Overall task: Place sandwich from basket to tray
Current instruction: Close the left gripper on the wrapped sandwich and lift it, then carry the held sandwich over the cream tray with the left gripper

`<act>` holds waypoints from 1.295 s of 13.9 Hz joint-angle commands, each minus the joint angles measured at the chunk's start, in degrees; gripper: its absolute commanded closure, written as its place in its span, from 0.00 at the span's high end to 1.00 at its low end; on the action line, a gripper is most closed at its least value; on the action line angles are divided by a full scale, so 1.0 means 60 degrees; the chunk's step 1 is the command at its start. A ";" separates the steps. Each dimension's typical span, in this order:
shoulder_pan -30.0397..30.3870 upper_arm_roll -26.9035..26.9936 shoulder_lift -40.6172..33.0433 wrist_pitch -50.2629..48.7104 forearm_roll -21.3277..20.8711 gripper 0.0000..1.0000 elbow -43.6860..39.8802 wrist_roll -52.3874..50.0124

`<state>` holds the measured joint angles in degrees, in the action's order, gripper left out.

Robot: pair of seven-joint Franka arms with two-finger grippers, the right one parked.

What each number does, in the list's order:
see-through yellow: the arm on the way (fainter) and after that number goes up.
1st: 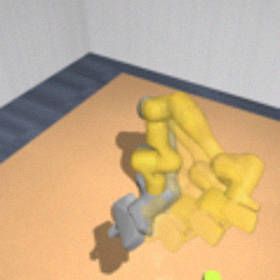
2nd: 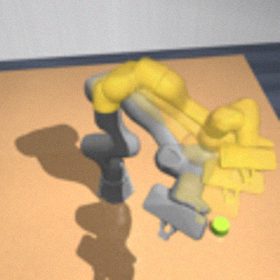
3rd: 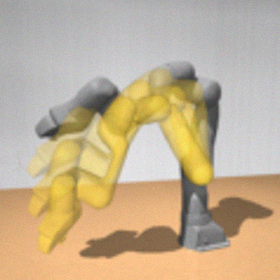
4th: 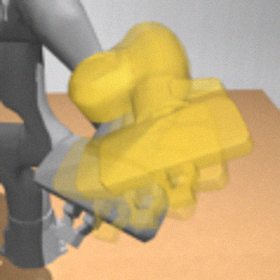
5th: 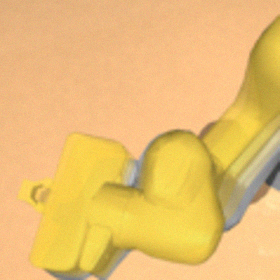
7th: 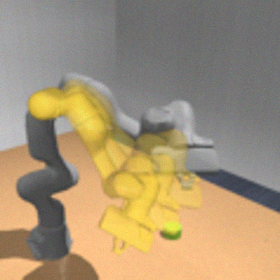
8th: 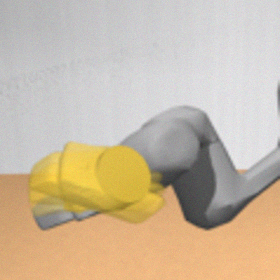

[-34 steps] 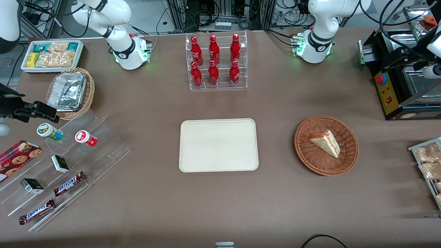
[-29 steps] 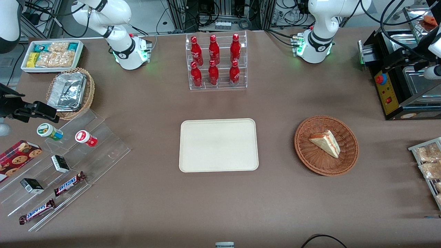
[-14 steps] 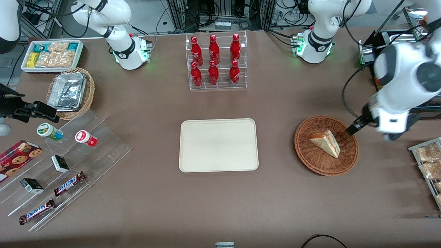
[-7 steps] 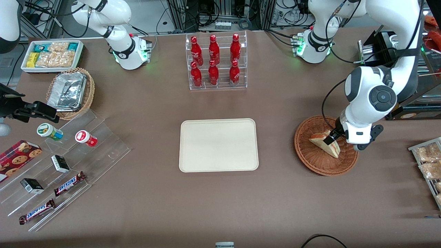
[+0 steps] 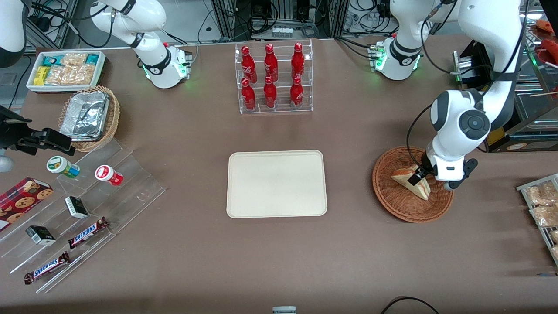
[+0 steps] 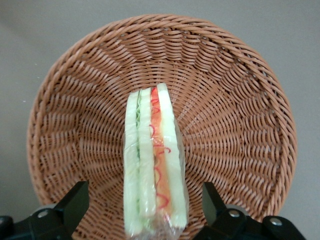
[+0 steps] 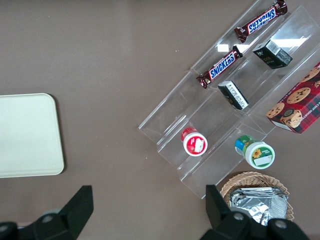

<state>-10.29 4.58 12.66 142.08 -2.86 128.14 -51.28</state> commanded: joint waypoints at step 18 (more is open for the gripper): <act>-0.0306 -0.0937 -0.0309 -0.3822 -0.0211 0.00 -0.2380 0.0064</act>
<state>-11.70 1.64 11.35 128.00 -3.19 120.37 -52.13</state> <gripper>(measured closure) 0.806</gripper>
